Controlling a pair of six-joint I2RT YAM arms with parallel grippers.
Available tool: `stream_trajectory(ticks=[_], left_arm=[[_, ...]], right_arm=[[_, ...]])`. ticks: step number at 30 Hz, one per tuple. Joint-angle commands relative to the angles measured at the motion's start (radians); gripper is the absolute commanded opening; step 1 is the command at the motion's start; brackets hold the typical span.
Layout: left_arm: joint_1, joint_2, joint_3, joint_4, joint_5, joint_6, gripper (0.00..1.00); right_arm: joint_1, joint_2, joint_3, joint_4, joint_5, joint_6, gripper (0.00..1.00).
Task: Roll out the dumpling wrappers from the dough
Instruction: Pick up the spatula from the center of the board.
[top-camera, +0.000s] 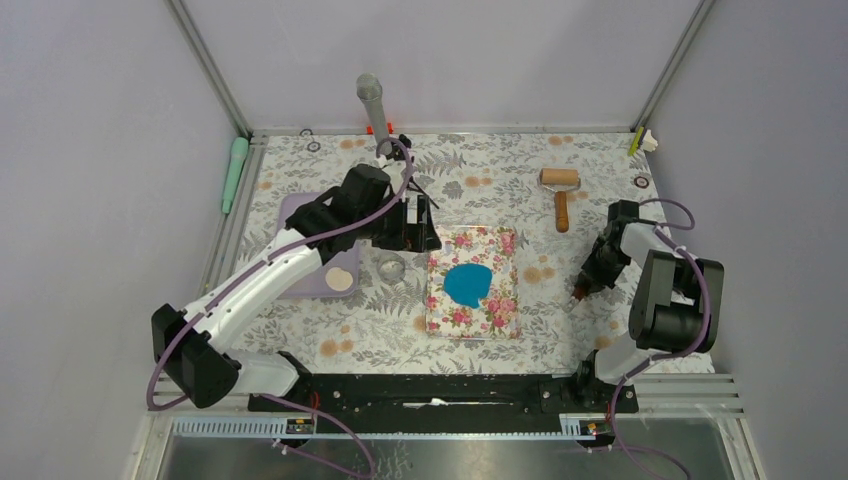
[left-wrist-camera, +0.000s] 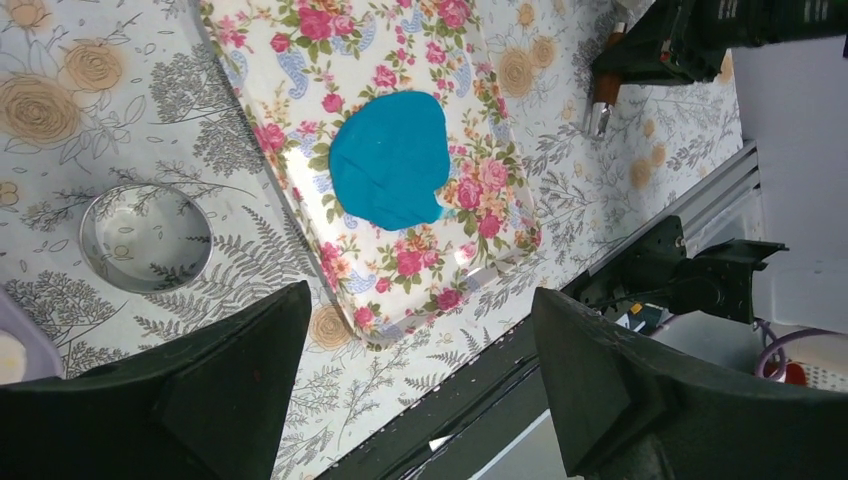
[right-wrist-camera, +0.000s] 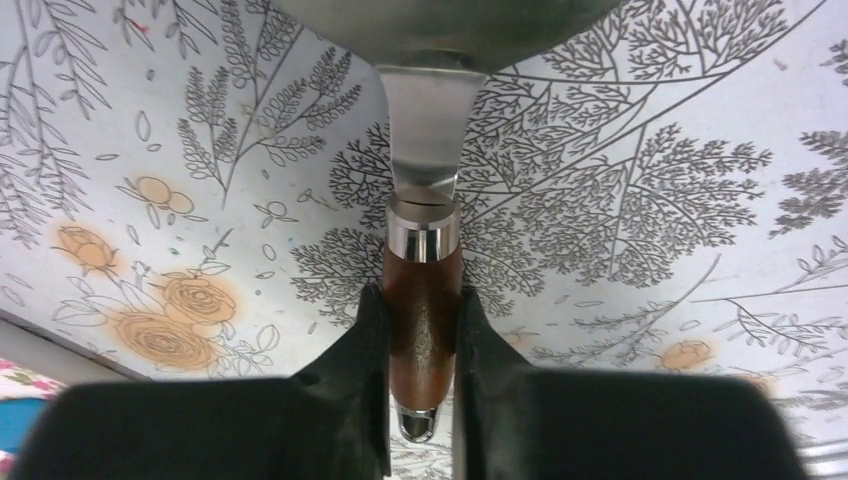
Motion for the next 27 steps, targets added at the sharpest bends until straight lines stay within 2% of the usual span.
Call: stream_trajectory(ticks=[1, 9, 14, 22, 25, 27], left_arm=[[0.062, 0.006, 0.056, -0.022, 0.069, -0.006, 0.87], [0.124, 0.040, 0.130, -0.047, 0.165, -0.003, 0.89], [0.125, 0.079, 0.144, -0.018, 0.224, -0.024, 0.89], [0.124, 0.093, 0.135, -0.012, 0.233, -0.020, 0.89], [0.125, 0.089, 0.116, -0.017, 0.214, -0.012, 0.89], [0.126, 0.085, 0.102, -0.038, 0.161, -0.012, 0.89]], right_arm=[[0.007, -0.040, -0.082, 0.115, -0.085, 0.013, 0.00], [0.080, -0.441, -0.215, 0.147, -0.239, 0.061, 0.00], [0.163, -0.557, -0.217, 0.142, -0.259, 0.042, 0.00], [0.191, -0.547, -0.203, 0.148, -0.211, 0.024, 0.00], [0.191, -0.484, -0.179, 0.115, -0.141, 0.024, 0.00], [0.192, -0.421, -0.149, 0.069, -0.038, 0.040, 0.00]])
